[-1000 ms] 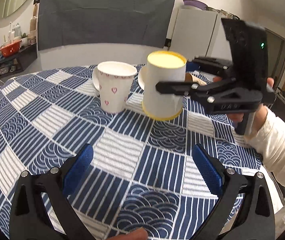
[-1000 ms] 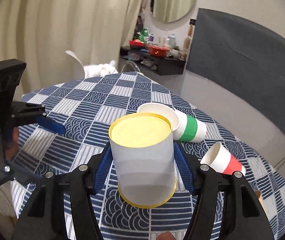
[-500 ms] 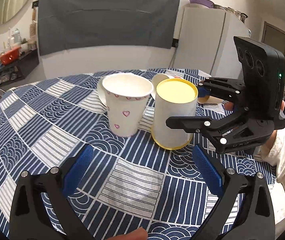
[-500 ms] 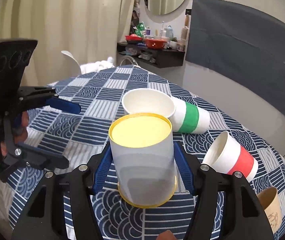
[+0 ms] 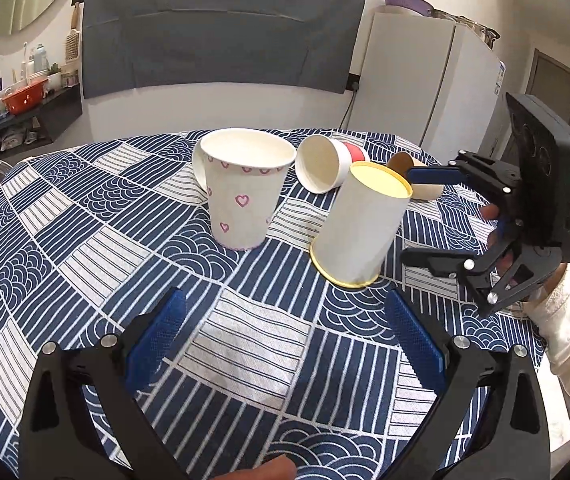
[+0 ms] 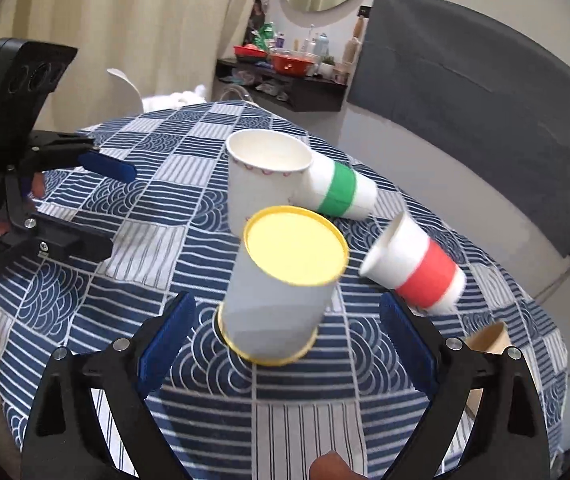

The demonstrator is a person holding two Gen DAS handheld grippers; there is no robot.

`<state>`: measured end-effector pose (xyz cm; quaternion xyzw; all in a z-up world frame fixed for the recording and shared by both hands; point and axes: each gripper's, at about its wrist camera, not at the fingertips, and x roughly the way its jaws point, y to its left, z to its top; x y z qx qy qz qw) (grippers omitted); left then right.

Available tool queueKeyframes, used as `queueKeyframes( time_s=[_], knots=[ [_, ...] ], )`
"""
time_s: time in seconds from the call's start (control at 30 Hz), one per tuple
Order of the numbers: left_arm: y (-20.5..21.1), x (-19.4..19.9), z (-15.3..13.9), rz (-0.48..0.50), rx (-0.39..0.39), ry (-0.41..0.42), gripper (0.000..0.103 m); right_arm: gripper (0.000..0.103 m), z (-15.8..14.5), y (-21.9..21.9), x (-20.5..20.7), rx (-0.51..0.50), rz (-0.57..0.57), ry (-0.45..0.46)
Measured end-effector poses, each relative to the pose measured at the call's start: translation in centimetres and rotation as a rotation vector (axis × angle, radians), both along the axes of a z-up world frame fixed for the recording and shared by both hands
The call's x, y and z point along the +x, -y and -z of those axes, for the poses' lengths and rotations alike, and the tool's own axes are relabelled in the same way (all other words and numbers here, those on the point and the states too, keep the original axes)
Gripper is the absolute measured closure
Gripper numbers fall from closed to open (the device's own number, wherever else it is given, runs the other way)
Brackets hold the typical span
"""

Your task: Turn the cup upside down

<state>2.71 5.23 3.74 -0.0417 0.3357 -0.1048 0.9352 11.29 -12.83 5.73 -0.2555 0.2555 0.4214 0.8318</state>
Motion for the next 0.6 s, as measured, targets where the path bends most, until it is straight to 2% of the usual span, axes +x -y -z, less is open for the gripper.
queueKeyframes(
  time_s=[0.1,0.23,0.37,0.5,0.6],
  knots=[
    [0.6,-0.7,0.2,-0.005,0.02,0.015,0.006,0.011,-0.5,1.5,-0.5,0.016,0.07,-0.017],
    [1.1,-1.4,0.7,-0.012,-0.021,0.003,0.006,0.009,-0.9,3.1,-1.8,0.031,0.137,0.006],
    [2.1,-2.1,1.3,-0.026,0.004,-0.003,0.006,0.009,-0.6,4.3,-2.9,0.023,0.19,0.017],
    [3.2,-2.9,1.7,-0.031,0.061,0.007,0.006,0.008,0.0,5.0,-4.4,-0.006,0.251,0.026],
    [3.6,-3.5,1.7,-0.032,0.05,0.006,0.006,0.008,1.1,5.2,-6.2,-0.029,0.301,0.025]
  ],
)
